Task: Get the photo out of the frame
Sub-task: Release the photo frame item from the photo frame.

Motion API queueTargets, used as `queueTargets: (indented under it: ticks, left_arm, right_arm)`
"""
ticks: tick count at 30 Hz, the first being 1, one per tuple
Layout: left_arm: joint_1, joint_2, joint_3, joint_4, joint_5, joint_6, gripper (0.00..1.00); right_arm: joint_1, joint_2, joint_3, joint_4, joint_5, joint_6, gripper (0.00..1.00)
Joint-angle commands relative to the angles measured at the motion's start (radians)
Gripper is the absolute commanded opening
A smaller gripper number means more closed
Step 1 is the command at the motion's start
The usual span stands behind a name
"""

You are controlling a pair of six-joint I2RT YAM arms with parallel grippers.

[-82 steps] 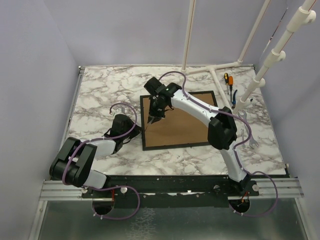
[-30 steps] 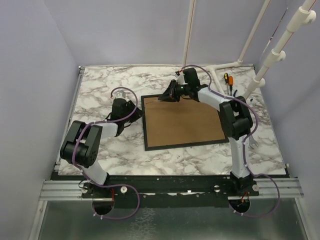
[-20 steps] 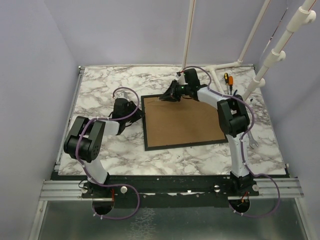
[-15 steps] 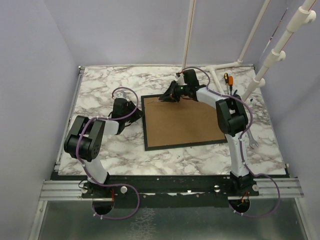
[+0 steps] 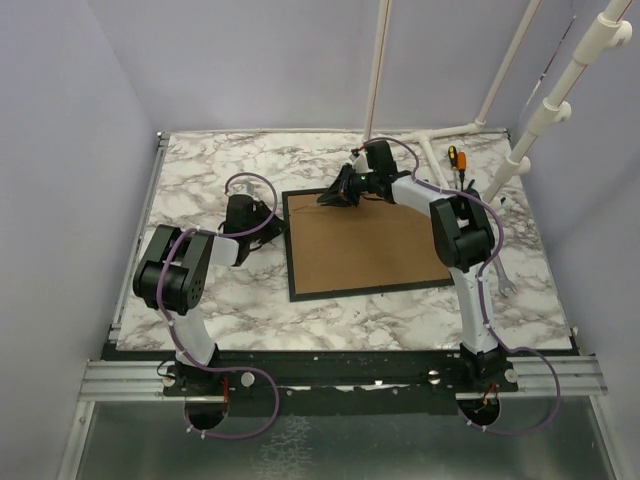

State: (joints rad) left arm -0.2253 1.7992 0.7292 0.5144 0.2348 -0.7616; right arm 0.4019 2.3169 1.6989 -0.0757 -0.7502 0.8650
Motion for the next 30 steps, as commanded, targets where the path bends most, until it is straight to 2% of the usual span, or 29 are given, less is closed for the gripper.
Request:
queueTargets:
  ticks: [1, 8, 30]
  left_arm:
    - [0.007, 0.018, 0.018, 0.029, 0.038, 0.017, 0.21]
    - [0.007, 0.025, 0.021, 0.029, 0.044, 0.018, 0.17]
    - [0.008, 0.046, 0.028, 0.035, 0.071, 0.016, 0.15]
  right_arm:
    - [-0.002, 0.032, -0.005, -0.033, -0.042, 0.021, 0.01]
    - [-0.002, 0.048, -0.007, -0.035, -0.057, 0.034, 0.01]
    - [0.0, 0.091, -0.002, -0.017, -0.073, 0.064, 0.01]
